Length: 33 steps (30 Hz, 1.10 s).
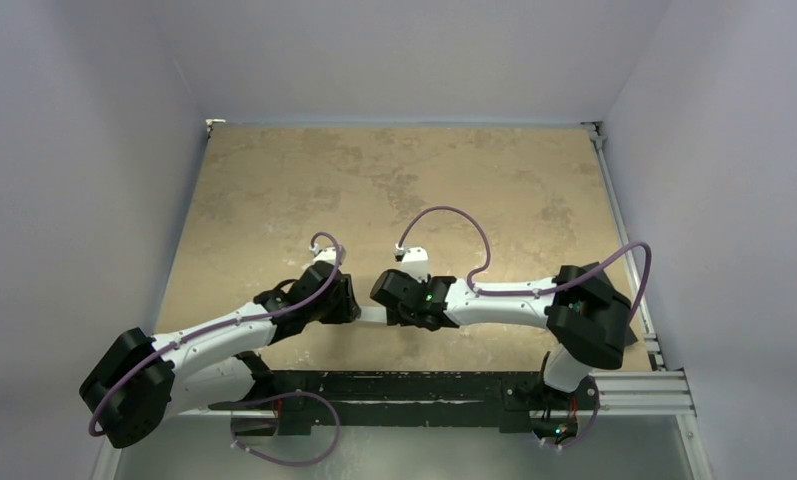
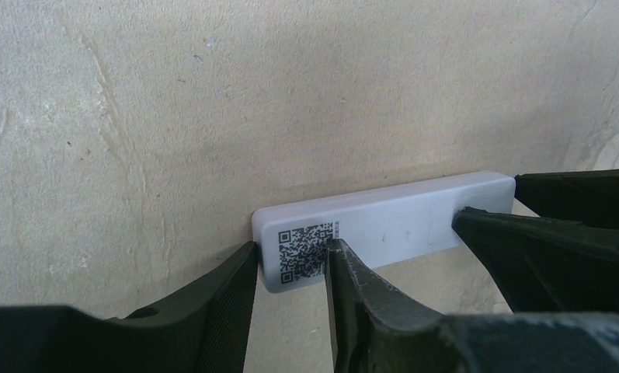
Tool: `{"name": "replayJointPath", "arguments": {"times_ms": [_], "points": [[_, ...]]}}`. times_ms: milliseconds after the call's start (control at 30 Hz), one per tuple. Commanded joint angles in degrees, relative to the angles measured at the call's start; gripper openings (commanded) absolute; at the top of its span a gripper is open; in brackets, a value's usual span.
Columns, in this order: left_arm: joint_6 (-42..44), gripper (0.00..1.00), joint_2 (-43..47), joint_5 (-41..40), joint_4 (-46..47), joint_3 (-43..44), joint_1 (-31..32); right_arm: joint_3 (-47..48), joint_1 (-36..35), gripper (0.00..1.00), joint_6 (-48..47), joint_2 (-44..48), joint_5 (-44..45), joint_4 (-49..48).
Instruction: Load the batteries into the remote control
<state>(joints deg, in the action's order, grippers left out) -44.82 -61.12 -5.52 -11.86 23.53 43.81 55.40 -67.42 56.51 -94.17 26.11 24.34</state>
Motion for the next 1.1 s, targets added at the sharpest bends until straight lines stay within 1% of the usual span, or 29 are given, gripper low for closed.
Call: {"name": "replayJointPath", "arguments": {"times_ms": [0, 267, 433, 600, 800, 1000, 1067], "points": [[0.1, 0.36, 0.3, 3.0, 0.5, 0.1, 0.4, 1.1, -0.6, 0.56, 0.7, 0.5, 0.7, 0.1], [0.3, 0.45, 1.3, 1.2, -2.5, 2.3, 0.4, 1.2, -0.6, 0.61, -0.7, 4.3, 3.1, 3.2], [0.5, 0.49, 3.0, -0.4, -5.7, 4.1, 0.4, 0.3, -0.6, 0.64, -3.4, 7.1, 3.4, 3.6], [0.7, 0.53, 5.0, -1.7, -8.7, 6.0, 0.4, -0.5, -0.6, 0.71, -9.7, 9.4, 2.5, 2.6], [0.8, 0.54, 7.7, -2.5, -12.0, 7.6, 0.4, -0.6, -0.6, 0.83, -19.5, 10.9, -1.5, 1.0], [-0.8, 0.55, 10.3, -0.1, -12.5, 7.4, 0.3, -1.1, -0.6, 0.85, -31.1, 11.6, -8.8, -2.1], [-1.3, 0.56, 11.2, 1.0, -12.5, 7.6, 0.4, -1.3, -0.6, 0.90, -34.4, 12.0, -10.6, -3.3]]}}
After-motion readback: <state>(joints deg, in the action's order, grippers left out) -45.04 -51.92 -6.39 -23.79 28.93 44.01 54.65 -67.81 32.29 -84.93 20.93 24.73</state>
